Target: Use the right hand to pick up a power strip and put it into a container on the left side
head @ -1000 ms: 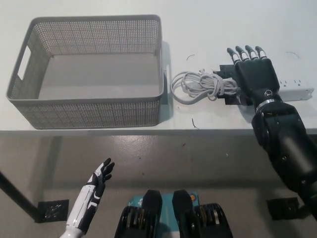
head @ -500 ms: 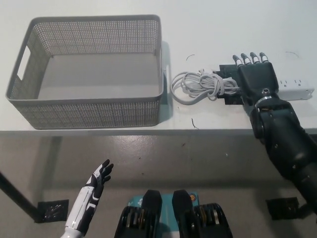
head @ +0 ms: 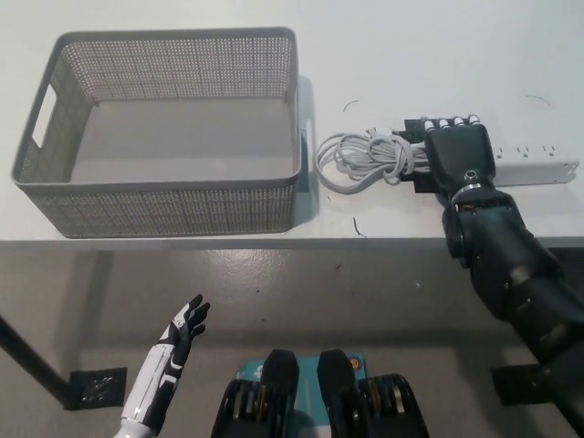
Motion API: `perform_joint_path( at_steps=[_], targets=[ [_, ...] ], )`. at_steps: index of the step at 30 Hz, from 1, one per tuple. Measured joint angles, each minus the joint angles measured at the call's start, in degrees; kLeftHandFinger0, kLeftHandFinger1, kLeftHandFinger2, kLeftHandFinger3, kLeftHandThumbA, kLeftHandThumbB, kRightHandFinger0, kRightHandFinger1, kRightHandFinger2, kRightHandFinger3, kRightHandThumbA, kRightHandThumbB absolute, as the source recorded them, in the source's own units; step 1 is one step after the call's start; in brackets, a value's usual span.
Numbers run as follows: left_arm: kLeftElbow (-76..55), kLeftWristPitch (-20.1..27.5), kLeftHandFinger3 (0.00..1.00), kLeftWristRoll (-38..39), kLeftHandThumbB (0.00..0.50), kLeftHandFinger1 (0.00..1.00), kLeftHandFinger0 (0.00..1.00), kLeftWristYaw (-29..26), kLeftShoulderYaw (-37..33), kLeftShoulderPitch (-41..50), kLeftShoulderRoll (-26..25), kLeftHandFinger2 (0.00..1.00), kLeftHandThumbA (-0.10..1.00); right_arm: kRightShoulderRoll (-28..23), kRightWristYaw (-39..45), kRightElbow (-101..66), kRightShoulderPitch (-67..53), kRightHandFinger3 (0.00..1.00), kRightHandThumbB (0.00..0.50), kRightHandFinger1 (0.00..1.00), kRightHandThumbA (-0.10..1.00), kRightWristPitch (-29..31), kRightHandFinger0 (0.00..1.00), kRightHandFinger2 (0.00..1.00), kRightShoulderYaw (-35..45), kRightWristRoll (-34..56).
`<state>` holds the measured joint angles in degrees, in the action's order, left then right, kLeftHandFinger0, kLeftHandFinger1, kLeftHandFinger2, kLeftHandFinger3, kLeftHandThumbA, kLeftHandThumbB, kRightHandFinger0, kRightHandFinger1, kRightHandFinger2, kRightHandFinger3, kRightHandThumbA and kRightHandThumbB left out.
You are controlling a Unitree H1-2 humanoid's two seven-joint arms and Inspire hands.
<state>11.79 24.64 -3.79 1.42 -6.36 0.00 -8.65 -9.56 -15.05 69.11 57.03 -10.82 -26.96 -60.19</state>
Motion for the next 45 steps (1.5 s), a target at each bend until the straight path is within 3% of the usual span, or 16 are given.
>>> perform_joint_path(
  at_steps=[1, 3, 7, 11, 14, 17, 20, 22, 25, 28, 30, 32, 35, 37, 42, 45],
  targets=[
    [0.00, 0.00, 1.00, 0.04, 0.180, 1.00, 1.00, 0.03, 0.02, 0.00, 0.00, 1.00, 1.00, 0.02, -1.36, 1.10, 0.32, 0.65, 0.150, 0.13, -0.10, 0.76, 0.00, 0.70, 0.23, 0.36],
    [-0.01, 0.00, 1.00, 0.12, 0.167, 1.00, 1.00, 0.12, 0.02, -0.04, 0.01, 1.00, 1.00, 0.02, -3.27, 3.18, 1.29, 0.75, 0.171, 0.18, -0.10, 2.30, 0.00, 0.72, 0.78, 1.05],
    [-0.01, 0.00, 1.00, 0.29, 0.148, 1.00, 1.00, 0.46, 0.06, -0.04, 0.01, 1.00, 1.00, 0.03, -6.88, 6.54, 2.57, 0.80, 0.113, 0.23, -0.10, 5.59, 0.00, 0.79, 1.59, 2.59],
    [-0.02, 0.00, 1.00, 0.36, 0.142, 1.00, 1.00, 0.66, 0.11, -0.05, 0.00, 1.00, 1.00, 0.06, -9.97, 8.93, 3.21, 0.68, 0.126, 0.19, -0.10, 8.62, 0.00, 0.73, 2.10, 3.81],
    [-0.02, 0.00, 1.00, 0.43, 0.127, 1.00, 1.00, 0.70, 0.15, -0.05, 0.01, 1.00, 1.00, 0.05, -12.50, 10.22, 3.53, 0.68, 0.162, 0.20, -0.10, 10.81, 0.00, 0.75, 2.10, 4.62],
    [-0.02, 0.00, 1.00, 0.52, 0.121, 1.00, 1.00, 0.70, 0.20, -0.05, 0.01, 1.00, 1.00, 0.05, -14.72, 11.01, 3.75, 0.67, 0.133, 0.23, -0.10, 12.70, 0.00, 0.76, 2.09, 5.30],
    [-0.02, 0.00, 1.00, 0.67, 0.116, 1.00, 1.00, 0.70, 0.24, -0.05, 0.01, 1.00, 1.00, -0.01, -16.88, 11.67, 4.28, 0.57, 0.120, 0.17, -0.10, 14.13, 0.00, 0.66, 1.91, 5.56],
    [-0.03, 0.00, 1.00, 0.83, 0.116, 1.00, 1.00, 0.71, 0.25, -0.05, 0.01, 1.00, 1.00, -0.10, -18.07, 11.88, 4.92, 0.66, 0.104, 0.23, -0.10, 14.86, 0.00, 0.76, 1.78, 5.61],
    [-0.03, 0.00, 1.00, 1.01, 0.112, 1.00, 1.00, 0.72, 0.28, -0.05, 0.01, 1.00, 1.00, -0.45, -20.13, 11.89, 6.73, 0.73, 0.141, 0.24, -0.10, 16.43, 0.00, 0.76, 1.46, 5.64],
    [-0.03, 0.00, 1.00, 1.02, 0.111, 1.00, 1.00, 0.71, 0.28, -0.05, 0.01, 1.00, 1.00, -0.83, -22.06, 11.88, 8.82, 0.79, 0.123, 0.24, -0.10, 17.59, 0.00, 0.78, 1.08, 5.62],
    [-0.04, 0.00, 1.00, 1.01, 0.115, 1.00, 1.00, 0.70, 0.28, -0.05, 0.01, 1.00, 1.00, -1.17, -23.16, 11.87, 10.62, 0.74, 0.102, 0.27, -0.10, 18.47, 0.00, 0.77, 0.88, 5.61],
    [-0.05, 0.00, 1.00, 1.01, 0.118, 1.00, 1.00, 0.70, 0.28, -0.05, 0.01, 1.00, 1.00, -1.45, -23.99, 11.86, 11.92, 0.69, 0.137, 0.25, -0.10, 19.20, 0.00, 0.74, 0.78, 5.61],
    [-0.05, 0.00, 1.00, 1.02, 0.115, 1.00, 1.00, 0.71, 0.30, -0.05, 0.01, 1.00, 1.00, -2.59, -26.20, 11.71, 14.84, 0.67, 0.134, 0.16, -0.10, 20.54, 0.00, 0.73, 0.60, 5.57],
    [-0.05, 0.00, 1.00, 1.02, 0.112, 1.00, 1.00, 0.71, 0.30, -0.04, 0.01, 1.00, 1.00, -3.06, -27.59, 11.52, 16.06, 0.71, 0.189, 0.16, -0.10, 21.20, 0.00, 0.74, 0.51, 5.54],
    [-0.06, 0.00, 1.00, 1.03, 0.110, 1.00, 1.00, 0.71, 0.30, -0.04, 0.00, 1.00, 1.00, -3.72, -31.21, 9.81, 18.30, 0.55, 0.108, 0.12, -0.10, 22.85, 0.00, 0.64, 0.47, 5.49],
    [-0.11, 0.00, 1.00, 1.10, 0.103, 1.00, 1.00, 0.72, 0.32, -0.04, 0.01, 1.00, 1.00, -3.96, -33.14, 7.26, 19.27, 0.57, 0.087, 0.12, -0.10, 24.45, 0.00, 0.66, 0.89, 5.62]
  ],
)
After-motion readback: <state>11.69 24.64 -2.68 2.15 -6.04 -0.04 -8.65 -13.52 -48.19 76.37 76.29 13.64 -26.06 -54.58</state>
